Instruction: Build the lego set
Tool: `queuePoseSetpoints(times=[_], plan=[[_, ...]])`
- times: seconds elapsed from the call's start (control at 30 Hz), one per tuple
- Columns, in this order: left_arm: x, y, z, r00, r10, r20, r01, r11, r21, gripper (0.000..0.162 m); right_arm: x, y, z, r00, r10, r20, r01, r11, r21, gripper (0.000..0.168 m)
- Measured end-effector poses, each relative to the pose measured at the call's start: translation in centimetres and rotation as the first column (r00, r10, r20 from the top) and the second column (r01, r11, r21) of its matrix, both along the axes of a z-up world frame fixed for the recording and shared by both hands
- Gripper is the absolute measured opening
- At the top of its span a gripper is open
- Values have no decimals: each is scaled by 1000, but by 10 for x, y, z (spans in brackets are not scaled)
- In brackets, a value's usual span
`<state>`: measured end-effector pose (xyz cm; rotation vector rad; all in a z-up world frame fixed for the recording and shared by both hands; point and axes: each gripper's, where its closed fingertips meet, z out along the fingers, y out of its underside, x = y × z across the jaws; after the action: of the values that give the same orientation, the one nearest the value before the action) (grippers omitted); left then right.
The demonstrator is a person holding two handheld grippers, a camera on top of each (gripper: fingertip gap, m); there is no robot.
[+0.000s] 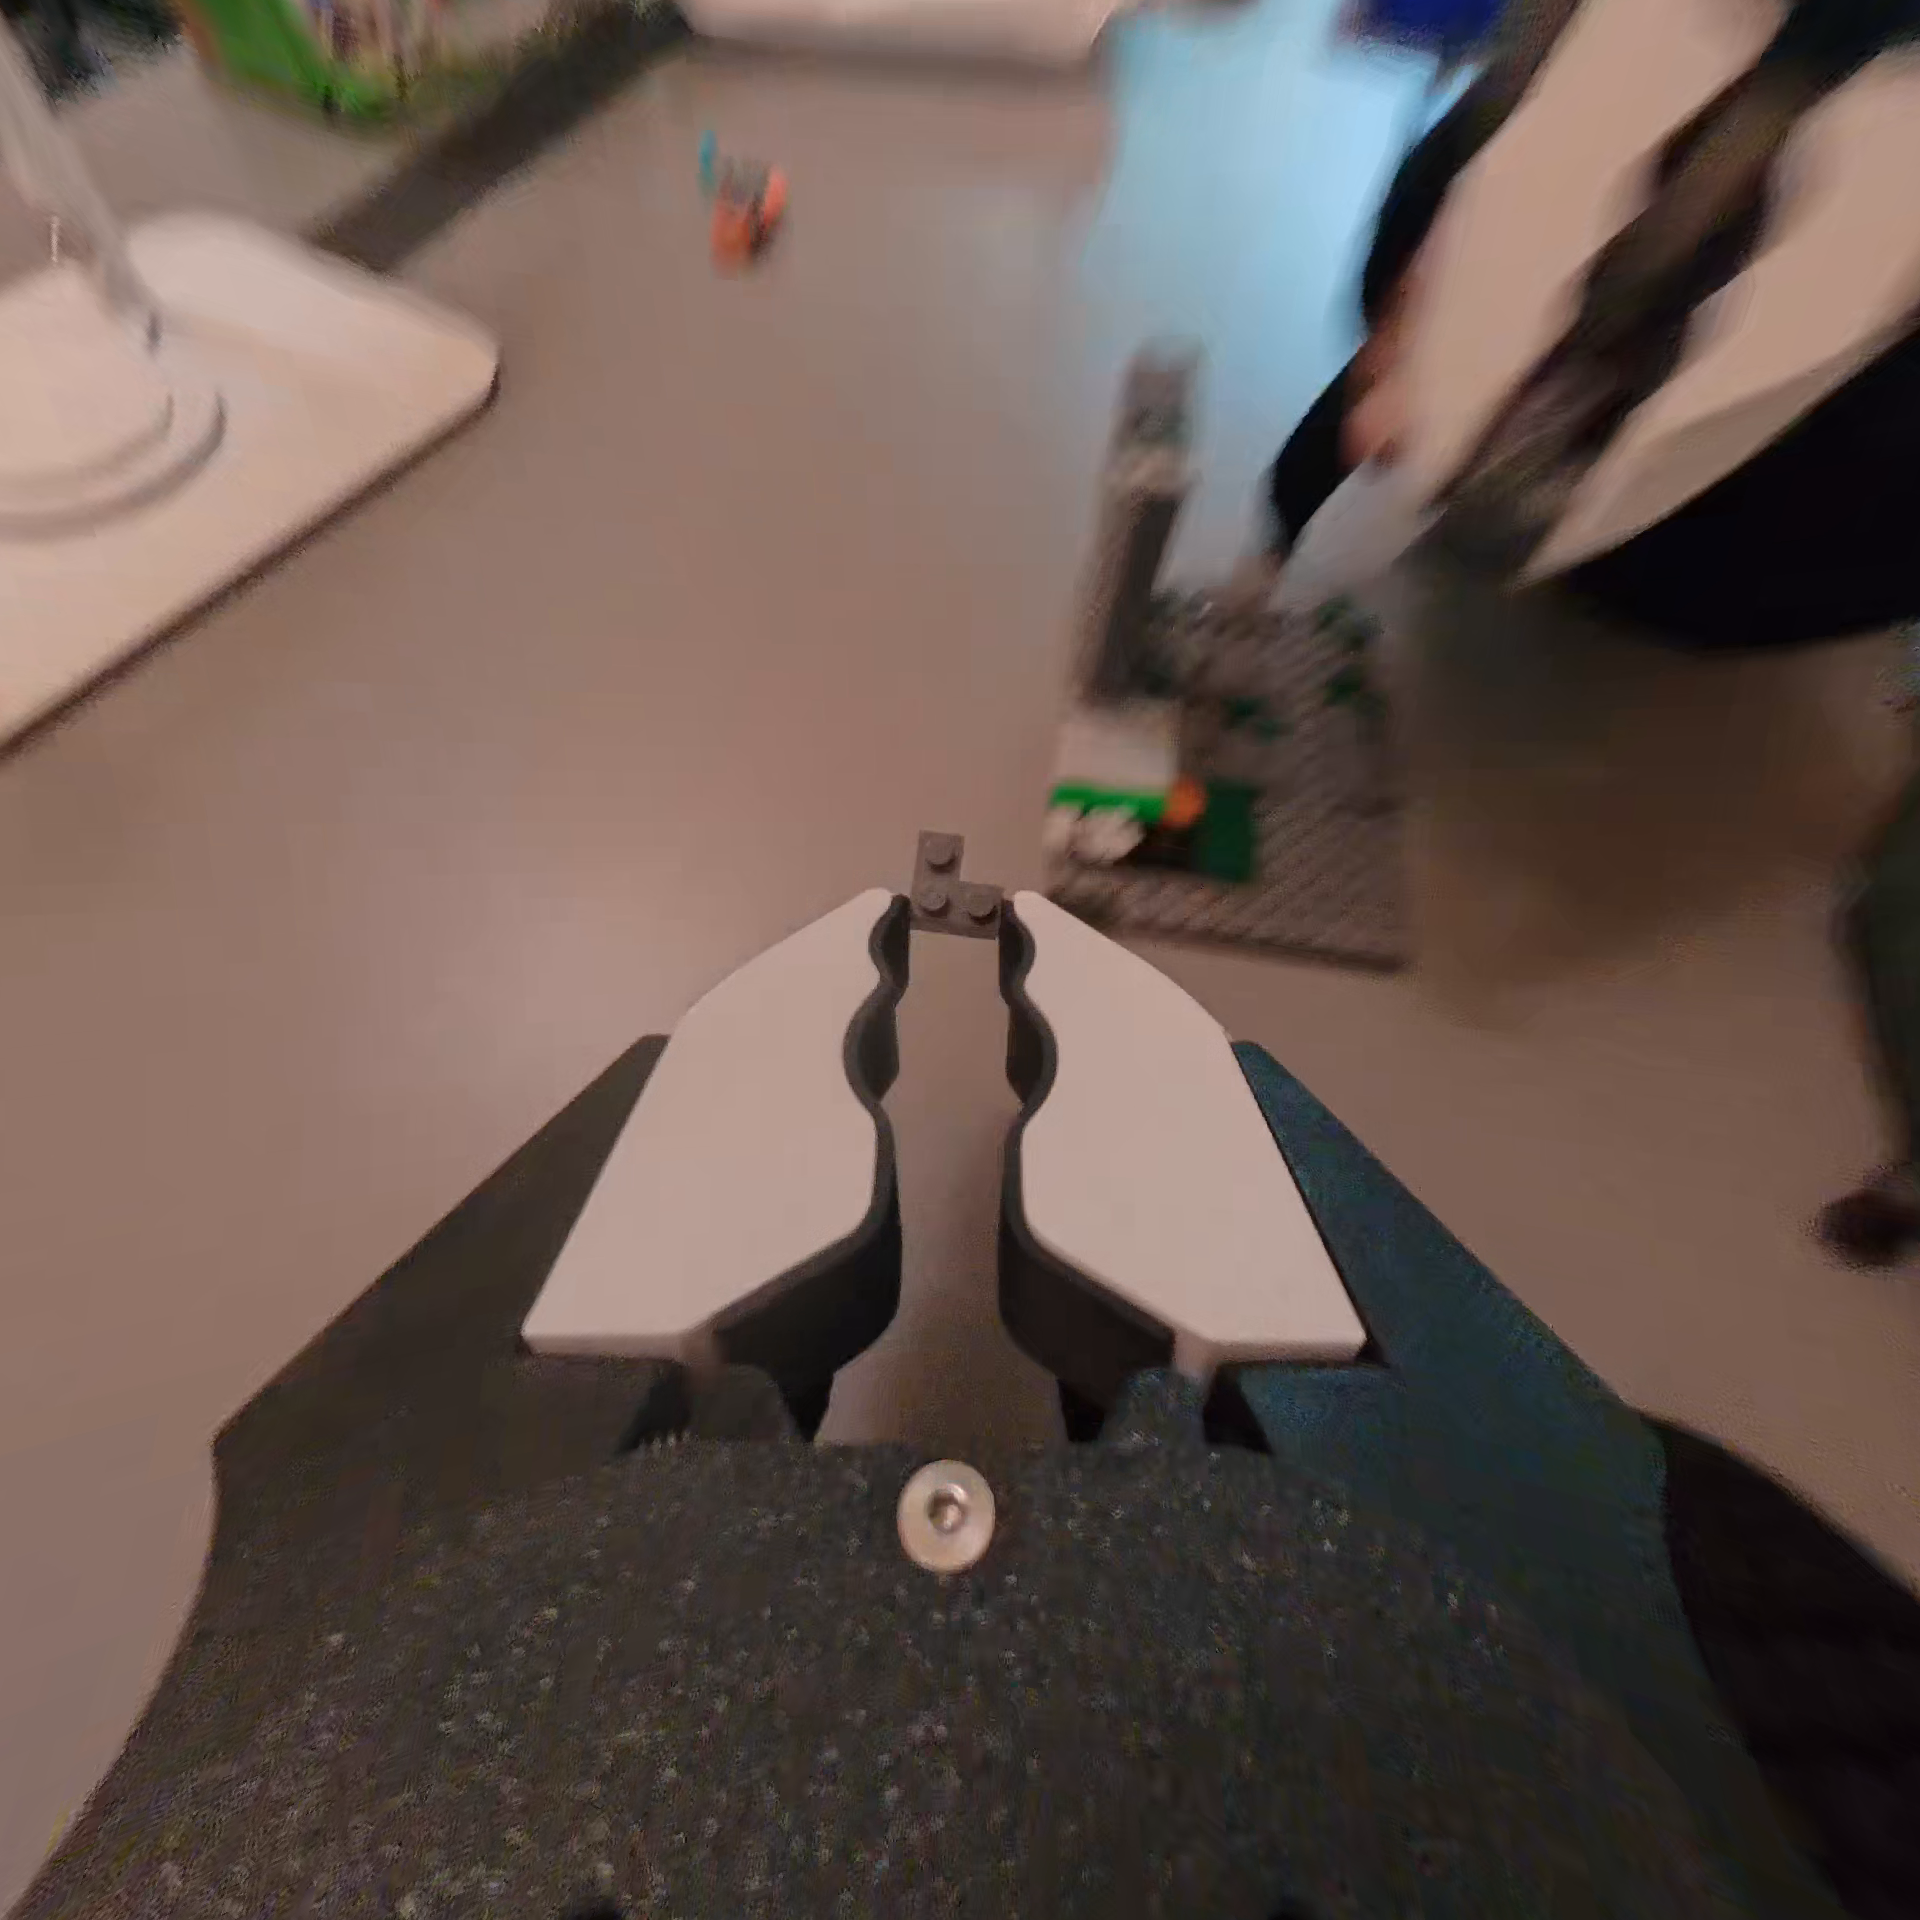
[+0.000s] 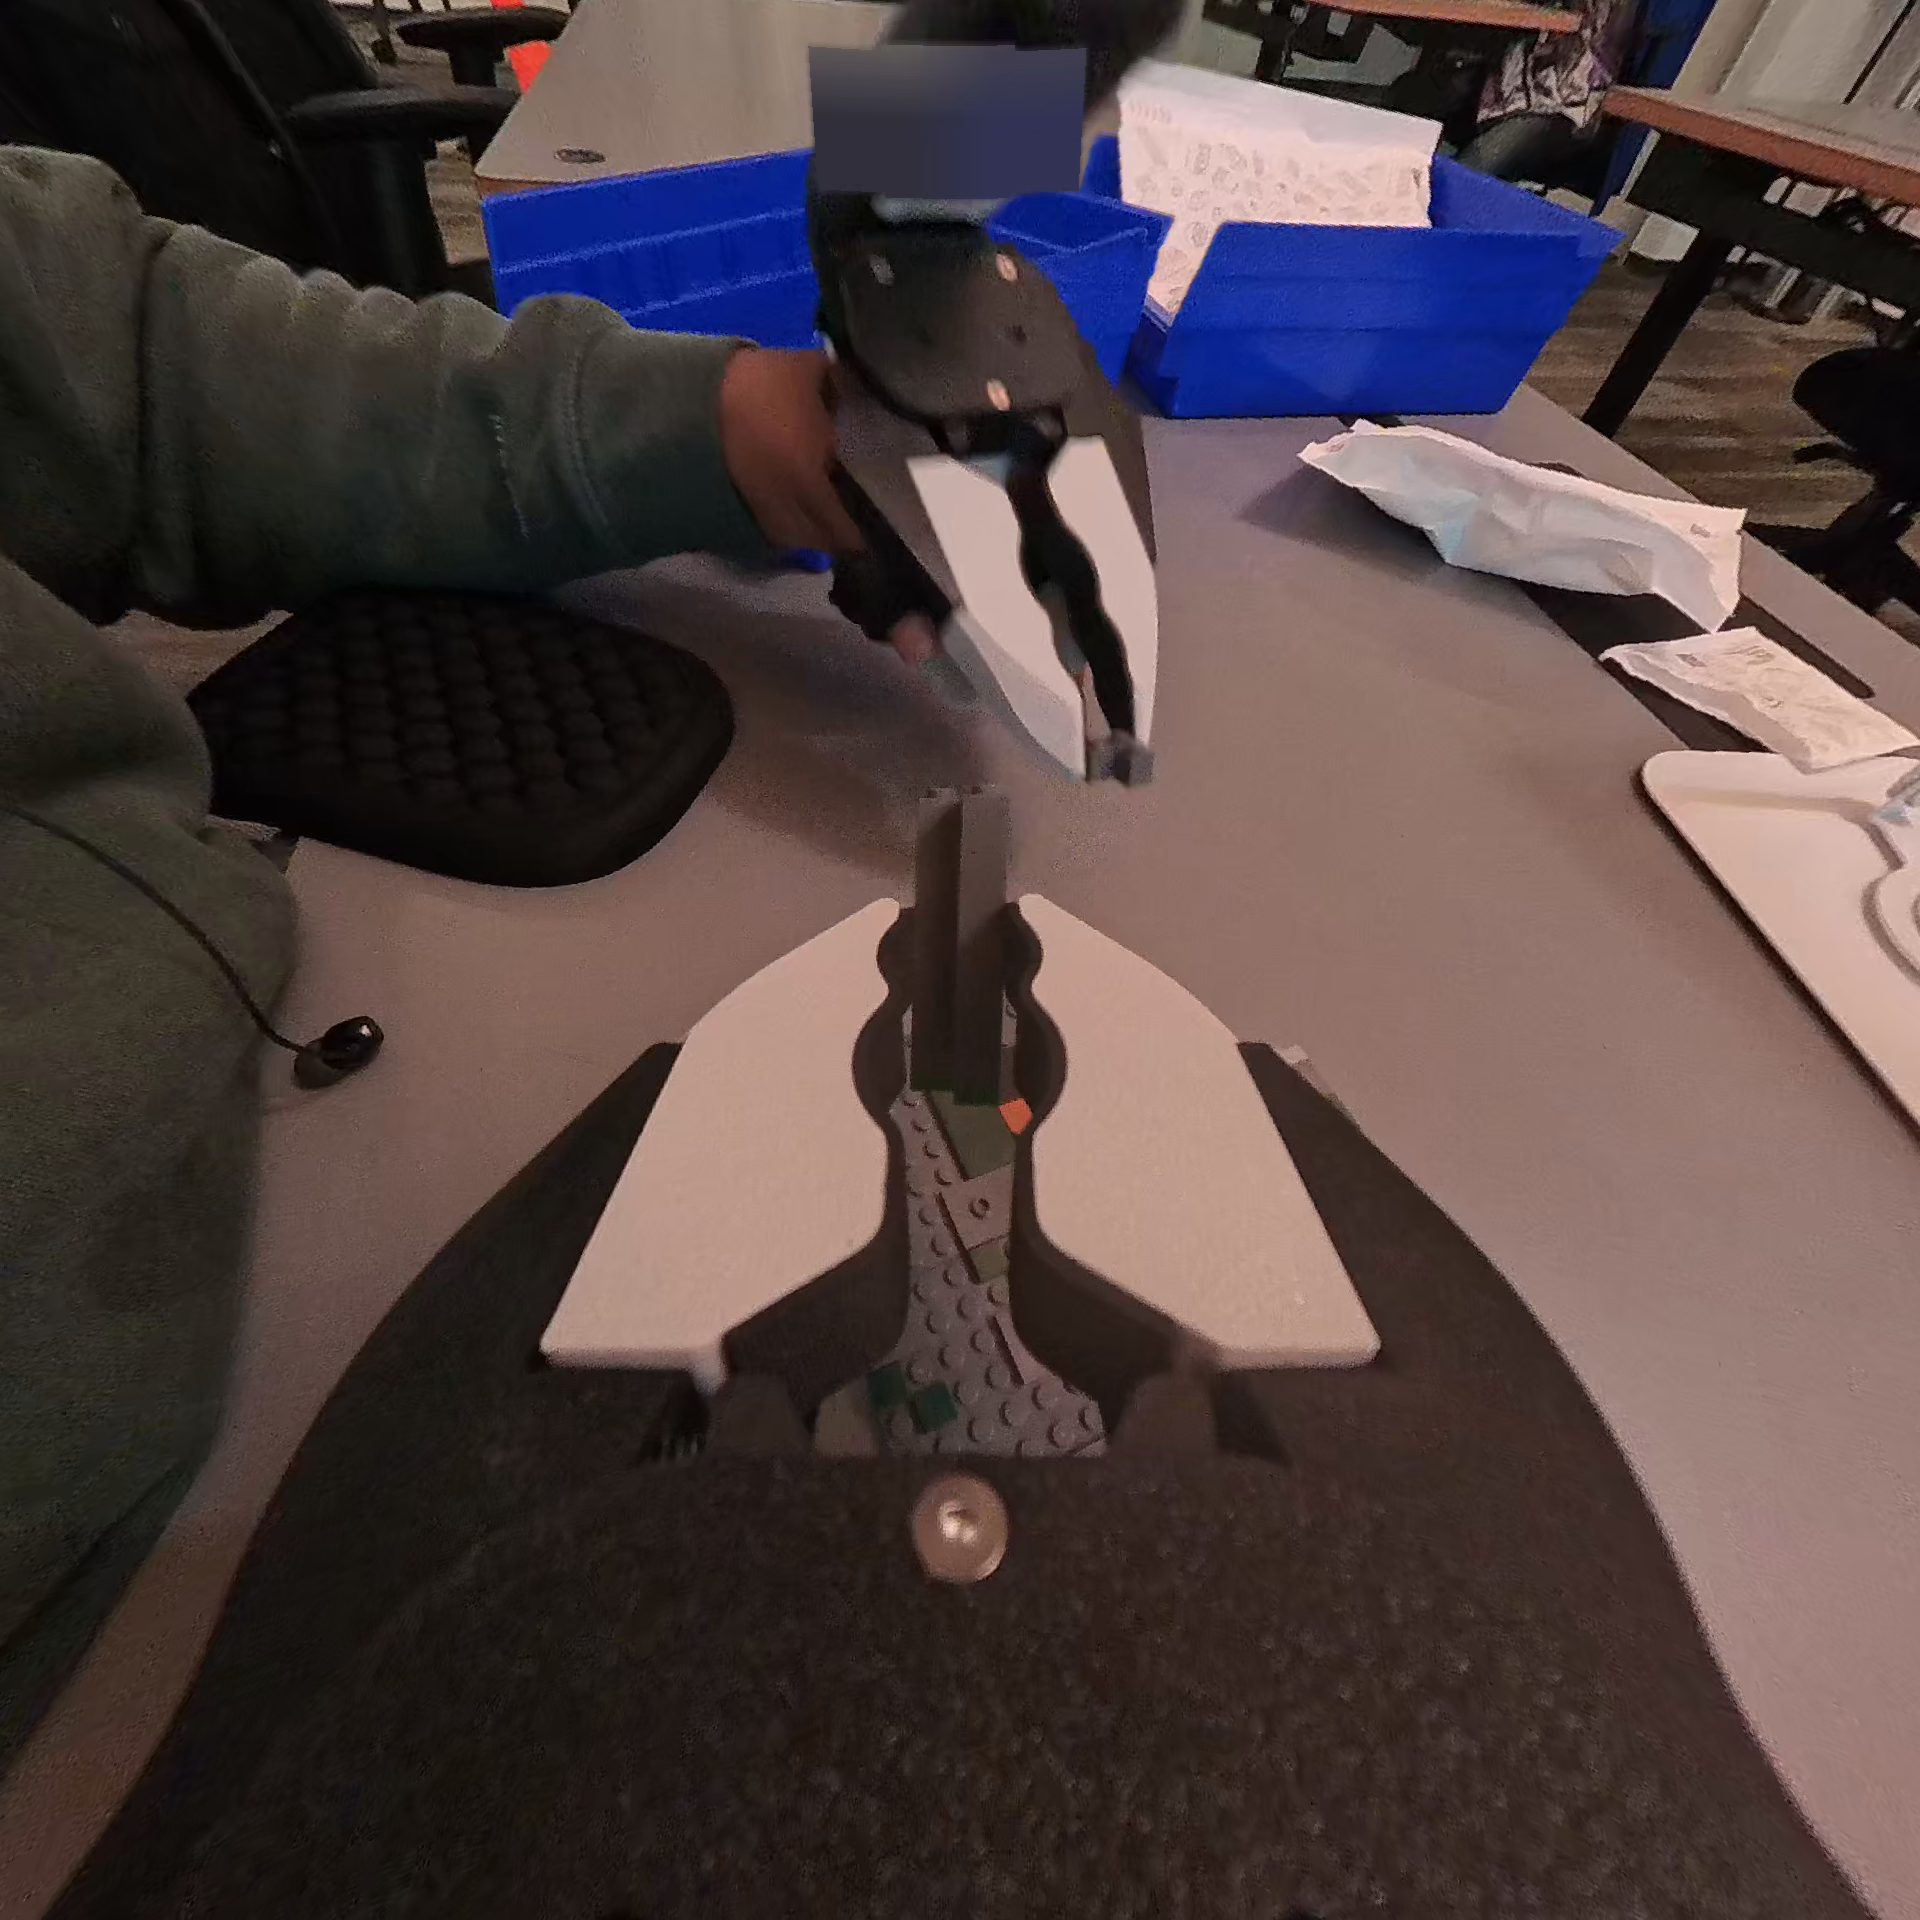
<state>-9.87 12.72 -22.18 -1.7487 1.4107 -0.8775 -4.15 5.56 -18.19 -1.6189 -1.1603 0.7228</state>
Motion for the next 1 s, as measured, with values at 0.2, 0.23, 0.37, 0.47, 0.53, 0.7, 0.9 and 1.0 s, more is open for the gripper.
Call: queuePoseSetpoints(times=[0.2, 0.23, 0.37, 0.47, 0.53, 0.7, 0.9, 1.0], plan=[[35, -63, 87, 939, -179, 295, 204, 977, -59, 15, -3, -1, 10, 998, 7, -66, -6, 1000, 21, 15], [39, -71, 93, 928, -205, 310, 233, 971, -57, 15, -3, -2, 13, 997, 7, -79, -4, 999, 32, 15], [52, -81, 96, 921, -233, 312, 263, 963, -57, 16, -1, -8, 28, 993, 12, -114, -2, 996, 87, 15], [57, -85, 96, 911, -243, 332, 287, 954, -89, 15, 0, -11, 35, 993, 11, -121, 3, 993, 114, 15], [58, -85, 96, 912, -249, 325, 290, 953, -82, 16, 1, -12, 36, 993, 9, -116, 6, 992, 124, 15], [57, -90, 97, 912, -285, 295, 313, 948, -52, 16, 1, -15, 37, 991, 31, -133, -17, 995, 103, 15], [55, -94, 93, 916, -333, 223, 345, 939, -13, 16, -2, -20, 34, 990, 59, -131, -50, 996, 70, 15], [53, -97, 92, 916, -360, 179, 364, 931, 9, 16, -4, -22, 34, 987, 77, -140, -72, 997, 41, 15]])
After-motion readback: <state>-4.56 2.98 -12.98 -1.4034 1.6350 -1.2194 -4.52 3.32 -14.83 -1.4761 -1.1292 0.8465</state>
